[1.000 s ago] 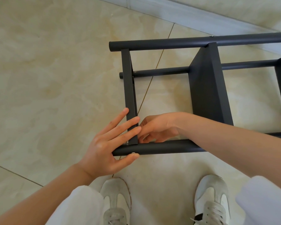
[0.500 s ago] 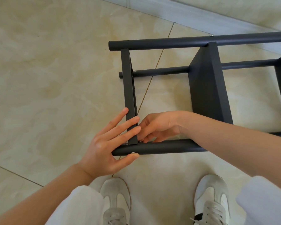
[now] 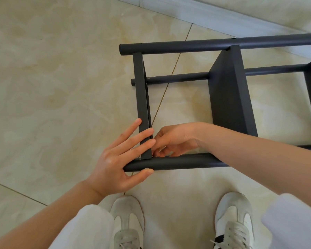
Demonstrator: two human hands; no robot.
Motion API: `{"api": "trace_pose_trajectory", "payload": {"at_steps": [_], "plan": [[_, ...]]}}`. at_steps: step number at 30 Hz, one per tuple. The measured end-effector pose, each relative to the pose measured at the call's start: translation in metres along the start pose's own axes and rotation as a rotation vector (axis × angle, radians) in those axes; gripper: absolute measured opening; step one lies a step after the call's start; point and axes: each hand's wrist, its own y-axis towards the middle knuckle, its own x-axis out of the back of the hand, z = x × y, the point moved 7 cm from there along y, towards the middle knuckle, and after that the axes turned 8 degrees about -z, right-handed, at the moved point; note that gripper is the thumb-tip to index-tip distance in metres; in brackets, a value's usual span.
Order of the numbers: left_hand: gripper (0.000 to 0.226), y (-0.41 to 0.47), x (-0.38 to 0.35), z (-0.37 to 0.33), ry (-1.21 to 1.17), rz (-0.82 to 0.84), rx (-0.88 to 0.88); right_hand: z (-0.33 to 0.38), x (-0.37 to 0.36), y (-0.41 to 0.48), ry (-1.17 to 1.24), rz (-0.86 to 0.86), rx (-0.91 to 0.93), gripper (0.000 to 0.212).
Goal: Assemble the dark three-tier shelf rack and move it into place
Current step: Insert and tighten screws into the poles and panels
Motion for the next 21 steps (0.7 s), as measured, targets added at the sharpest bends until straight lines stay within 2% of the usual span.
{"api": "trace_pose_trajectory", "payload": {"at_steps": [4, 8, 15, 19, 21], "plan": [[0.051, 0.0005, -0.0001, 0.0001, 0.000, -0.001, -0.003, 0.0008, -0.0024, -0.0023, 0.063, 0.055, 0.018, 0.011], [0.051, 0.0005, -0.0003, 0.0003, 0.003, 0.002, -0.004, 0.0002, -0.0033, 0.0013, 0.025, 0.026, 0.007, 0.019], [0.052, 0.0009, 0.0006, -0.0005, 0.009, 0.008, -0.005, 0.0007, -0.0030, -0.0006, 0.055, 0.032, 0.019, 0.013], [0.052, 0.0014, 0.0005, -0.0011, 0.012, 0.012, -0.001, 0.0006, -0.0033, 0.0014, 0.043, 0.024, 0.021, 0.023], [0.052, 0.0013, 0.0008, -0.0014, 0.011, 0.009, 0.000, 0.0002, -0.0050, 0.0028, 0.017, 0.009, 0.008, 0.019]]}}
